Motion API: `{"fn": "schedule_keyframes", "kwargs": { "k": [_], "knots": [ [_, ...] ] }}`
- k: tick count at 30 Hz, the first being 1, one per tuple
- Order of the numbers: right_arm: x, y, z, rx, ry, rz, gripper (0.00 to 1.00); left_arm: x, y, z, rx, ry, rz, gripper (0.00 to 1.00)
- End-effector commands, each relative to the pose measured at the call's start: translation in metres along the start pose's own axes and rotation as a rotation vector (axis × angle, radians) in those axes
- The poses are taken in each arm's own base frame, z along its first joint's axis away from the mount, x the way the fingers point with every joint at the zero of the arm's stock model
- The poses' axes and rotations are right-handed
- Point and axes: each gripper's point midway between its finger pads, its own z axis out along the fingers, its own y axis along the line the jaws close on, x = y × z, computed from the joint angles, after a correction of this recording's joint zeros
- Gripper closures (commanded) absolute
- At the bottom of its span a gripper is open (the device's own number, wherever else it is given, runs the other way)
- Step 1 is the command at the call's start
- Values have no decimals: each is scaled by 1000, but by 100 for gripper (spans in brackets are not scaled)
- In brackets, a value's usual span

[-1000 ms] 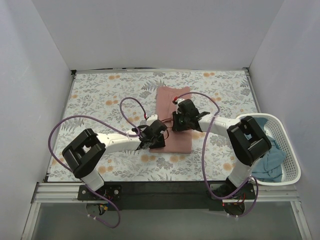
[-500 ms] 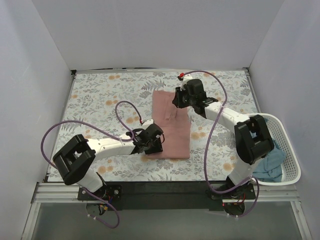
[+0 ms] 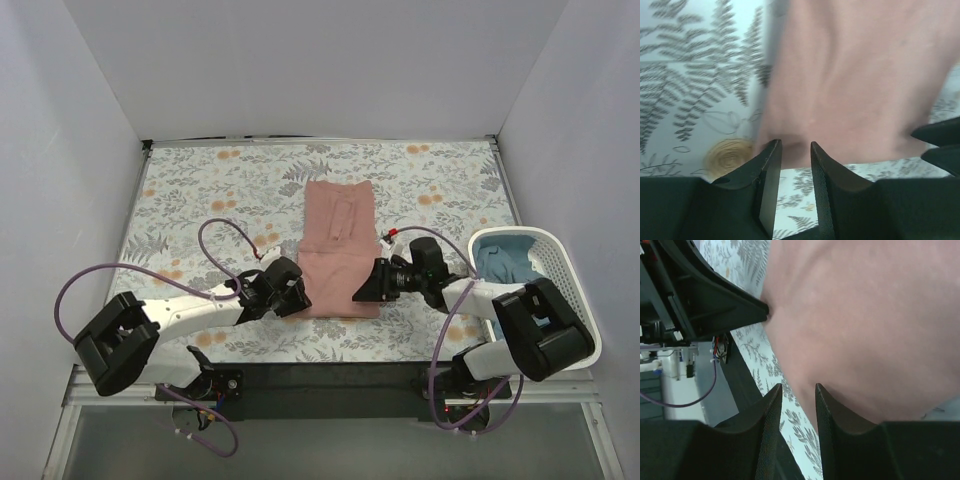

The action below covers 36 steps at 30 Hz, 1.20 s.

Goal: Fold and stack the t-shirts
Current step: Fold the tshirt

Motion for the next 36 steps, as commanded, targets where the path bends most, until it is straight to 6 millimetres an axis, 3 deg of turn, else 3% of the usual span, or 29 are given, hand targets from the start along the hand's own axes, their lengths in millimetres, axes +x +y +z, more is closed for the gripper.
{"fn": "schedule_keyframes", "kwargs": {
  "k": [1, 2, 4, 5, 9, 12, 14, 18, 20, 21, 23, 24, 25, 27, 30, 31, 35, 36],
  "knots": [
    [11, -1, -2, -81, 3, 43, 60, 12, 15, 6, -16, 52, -105, 72],
    [22, -18, 1, -43, 25, 107, 61, 18, 27, 6, -47, 67, -118, 72],
    [36, -32, -2, -36, 35, 175, 63, 19, 36, 3, -72, 64, -168, 73],
    [45, -39, -2, -23, 54, 229, 63, 23, 51, 1, -115, 69, -180, 73],
    [52, -40, -9, -13, 43, 253, 64, 24, 66, -11, -123, 40, -247, 76],
    [37, -20, -12, -62, 7, 212, 64, 14, 55, -22, -48, 1, -255, 76],
    [22, 4, -10, -106, -21, 156, 64, 7, 46, -28, -8, -20, -234, 76],
    [5, 57, 5, -195, -39, 30, 63, -9, 34, -34, 28, -77, -236, 69],
    [-5, 73, 13, -222, -51, 9, 61, -13, 35, -34, 26, -100, -233, 64],
    [-6, 83, 18, -257, -52, -18, 60, -14, 35, -35, 30, -108, -235, 63],
    [1, 80, 31, -271, -15, 37, 60, -12, 39, -35, 24, -107, -234, 61],
    [2, 92, 34, -330, -21, 20, 60, -12, 39, -36, 28, -109, -236, 60],
    [11, 84, 44, -340, 3, 60, 60, -12, 42, -36, 22, -112, -235, 59],
    [25, 92, 50, -407, 58, 161, 57, -12, 43, -37, 23, -114, -234, 57],
    [36, 84, 66, -468, 69, 252, 55, -15, 40, -40, 35, -128, -232, 56],
    [47, 66, 74, -423, 90, 301, 56, -15, 40, -41, 34, -130, -229, 56],
    [59, 41, 77, -323, 82, 300, 56, -16, 38, -42, 30, -126, -214, 55],
    [53, 47, 75, -332, 61, 251, 55, -16, 38, -42, 30, -127, -211, 55]
  ]
}}
